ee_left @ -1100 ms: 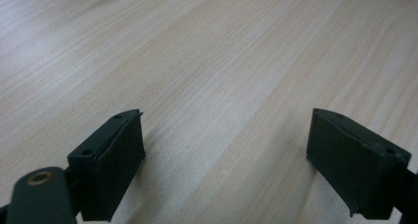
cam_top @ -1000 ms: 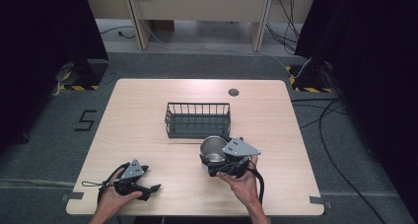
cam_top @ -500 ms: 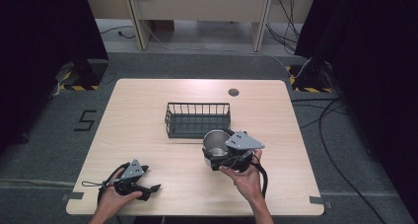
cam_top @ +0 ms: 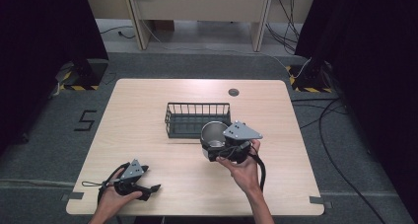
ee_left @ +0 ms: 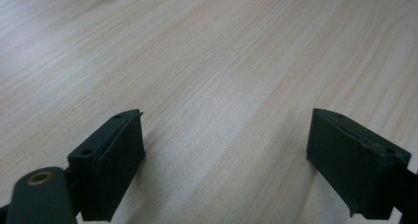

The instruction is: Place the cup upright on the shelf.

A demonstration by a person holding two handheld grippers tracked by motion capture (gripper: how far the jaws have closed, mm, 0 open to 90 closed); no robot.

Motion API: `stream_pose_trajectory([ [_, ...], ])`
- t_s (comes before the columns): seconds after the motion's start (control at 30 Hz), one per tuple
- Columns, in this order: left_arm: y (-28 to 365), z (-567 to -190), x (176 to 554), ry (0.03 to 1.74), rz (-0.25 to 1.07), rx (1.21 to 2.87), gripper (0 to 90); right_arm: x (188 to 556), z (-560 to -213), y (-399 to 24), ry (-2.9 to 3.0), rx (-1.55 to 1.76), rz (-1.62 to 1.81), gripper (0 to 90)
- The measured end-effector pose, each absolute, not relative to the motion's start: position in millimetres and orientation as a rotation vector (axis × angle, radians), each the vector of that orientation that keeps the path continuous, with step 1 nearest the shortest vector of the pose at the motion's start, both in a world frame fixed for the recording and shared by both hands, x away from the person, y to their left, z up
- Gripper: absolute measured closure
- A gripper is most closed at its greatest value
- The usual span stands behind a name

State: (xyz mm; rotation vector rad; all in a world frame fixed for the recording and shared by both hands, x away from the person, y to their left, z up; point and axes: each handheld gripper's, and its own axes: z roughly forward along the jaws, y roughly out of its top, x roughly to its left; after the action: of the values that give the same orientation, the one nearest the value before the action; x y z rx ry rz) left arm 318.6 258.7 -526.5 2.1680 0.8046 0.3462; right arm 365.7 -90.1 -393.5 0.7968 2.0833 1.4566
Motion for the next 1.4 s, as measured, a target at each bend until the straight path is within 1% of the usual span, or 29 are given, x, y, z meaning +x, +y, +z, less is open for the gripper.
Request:
stream_pose_trajectory([
  [0.8, 259, -526, 319, 0.805, 0.346, 2.168, 13.7, 398, -353, -71, 2.026, 0.832, 1.441, 6.6],
  [1.13, 259, -527, 318, 0.807, 0.345, 2.165, 13.7, 416, -345, -69, 2.011, 0.863, 1.431, 6.6],
  [1.4, 259, -526, 318, 0.806, 0.345, 2.167, 13.7, 434, -347, -64, 2.009, 0.893, 1.394, 6.6],
])
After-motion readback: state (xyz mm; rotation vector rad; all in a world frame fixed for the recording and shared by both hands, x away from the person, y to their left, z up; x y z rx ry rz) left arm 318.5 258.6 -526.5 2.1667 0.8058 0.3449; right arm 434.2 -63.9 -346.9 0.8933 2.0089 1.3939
